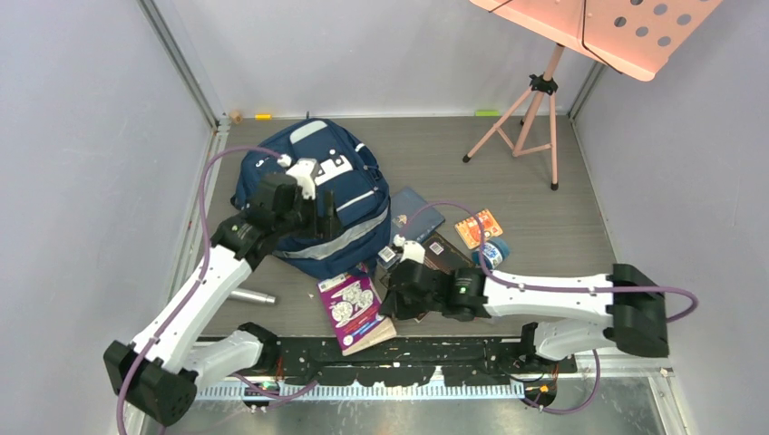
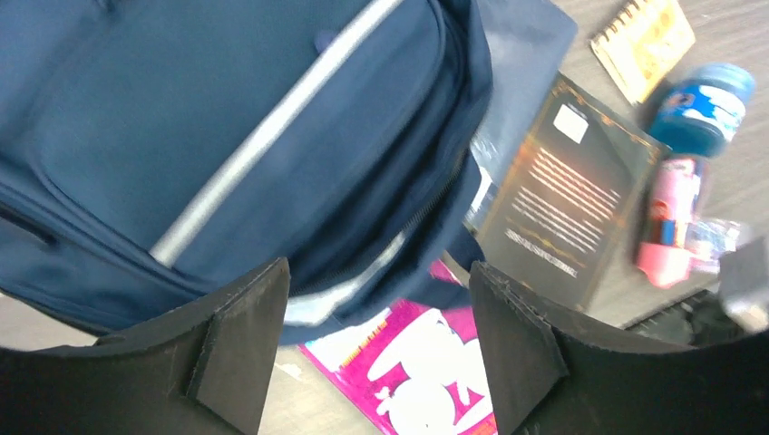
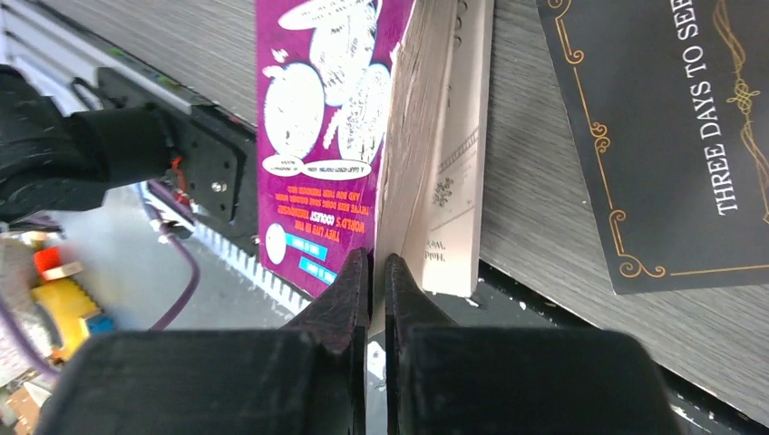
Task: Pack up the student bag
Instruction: Pick up the book from the center of the board.
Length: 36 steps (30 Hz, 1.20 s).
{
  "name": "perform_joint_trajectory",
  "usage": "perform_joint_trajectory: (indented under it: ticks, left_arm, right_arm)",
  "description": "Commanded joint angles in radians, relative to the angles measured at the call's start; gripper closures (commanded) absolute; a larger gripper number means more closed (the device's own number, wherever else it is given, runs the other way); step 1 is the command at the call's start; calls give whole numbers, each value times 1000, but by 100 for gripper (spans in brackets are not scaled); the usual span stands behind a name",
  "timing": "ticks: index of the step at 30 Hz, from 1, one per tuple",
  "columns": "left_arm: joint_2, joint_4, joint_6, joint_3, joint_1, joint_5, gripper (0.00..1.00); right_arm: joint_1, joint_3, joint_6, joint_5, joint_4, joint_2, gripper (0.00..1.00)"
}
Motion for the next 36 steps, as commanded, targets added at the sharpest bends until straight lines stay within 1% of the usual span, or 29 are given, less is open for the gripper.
perform_joint_trajectory:
  ticks: [1,4,7,10,14,17,23,24,26,29,32,36]
  left_arm:
    - [-127,-9,-220,-128,4,140,25]
    - [-207,4,-340,-251,4,206,23]
    - [-280,31,-398,-313,2,255,22]
    - [-311,82,-478,-357,1,306,21]
    - [-274,225,-602,-434,-28,384,20]
    - [-204,235,-613,-449,-60,375,18]
    - [-99,252,-615,-448,-98,404,16]
    - [-95,229,-600,-447,-100,395,16]
    - [-120,141,-578,-457,-101,312,16]
    - [-232,74,-610,-529,-100,195,16]
    - [-349,29,-666,-604,-101,112,15]
    - [-456,-122,-678,-604,-101,-18,14]
  right_arm:
    - [0,-49,-14,25,150,-139,99]
    - [0,-93,-13,59,193,-186,99]
    - [0,-113,-26,67,239,-200,99]
    - [1,-124,-56,69,256,-188,99]
    - [2,-129,-88,75,267,-156,99]
    - [17,-119,-110,103,260,-126,99]
    - [55,-77,-157,202,213,-77,99]
    - [57,-78,-160,214,210,-74,99]
    - [59,-85,-145,244,200,-66,99]
    - [60,-91,-97,282,167,-37,99]
    - [60,-105,-70,278,167,-7,99]
    - [54,-109,-61,234,187,49,100]
